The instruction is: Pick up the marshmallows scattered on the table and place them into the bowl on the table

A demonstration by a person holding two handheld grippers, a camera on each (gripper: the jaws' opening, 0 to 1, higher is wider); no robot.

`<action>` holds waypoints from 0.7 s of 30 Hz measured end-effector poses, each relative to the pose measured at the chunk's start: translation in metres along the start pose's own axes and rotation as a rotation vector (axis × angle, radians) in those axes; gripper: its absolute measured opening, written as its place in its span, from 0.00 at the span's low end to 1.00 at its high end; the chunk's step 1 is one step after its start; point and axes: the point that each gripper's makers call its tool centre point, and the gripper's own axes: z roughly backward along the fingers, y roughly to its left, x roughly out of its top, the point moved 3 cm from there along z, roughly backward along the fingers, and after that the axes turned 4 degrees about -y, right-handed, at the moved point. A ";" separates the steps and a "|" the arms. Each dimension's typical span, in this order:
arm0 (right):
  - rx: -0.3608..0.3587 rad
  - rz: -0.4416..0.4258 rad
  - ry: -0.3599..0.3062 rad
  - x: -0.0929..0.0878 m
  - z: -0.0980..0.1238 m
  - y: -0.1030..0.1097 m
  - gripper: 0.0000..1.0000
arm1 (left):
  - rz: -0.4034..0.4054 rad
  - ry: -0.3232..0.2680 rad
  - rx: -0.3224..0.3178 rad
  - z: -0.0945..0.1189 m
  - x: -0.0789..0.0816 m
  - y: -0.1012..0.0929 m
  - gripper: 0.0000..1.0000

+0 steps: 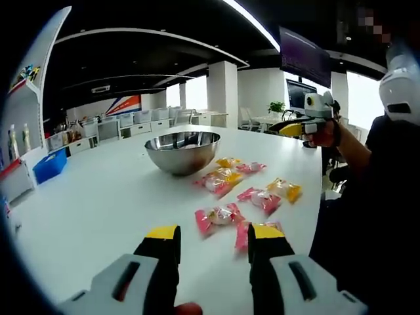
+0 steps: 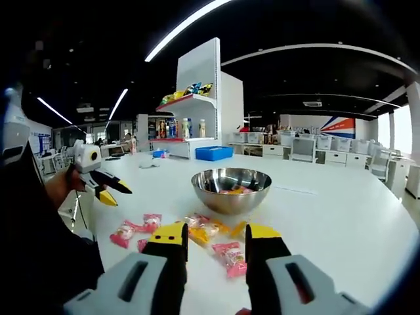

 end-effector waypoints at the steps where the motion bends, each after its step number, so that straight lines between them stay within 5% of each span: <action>1: 0.001 0.001 0.003 -0.001 0.000 0.001 0.35 | -0.009 0.000 -0.005 -0.001 0.002 -0.001 0.42; 12: 0.014 0.051 0.105 -0.023 0.013 0.005 0.35 | -0.129 0.039 -0.071 -0.021 0.021 0.006 0.42; 21: 0.042 0.089 0.232 -0.048 0.023 0.009 0.35 | -0.248 0.122 -0.251 -0.045 0.027 -0.001 0.41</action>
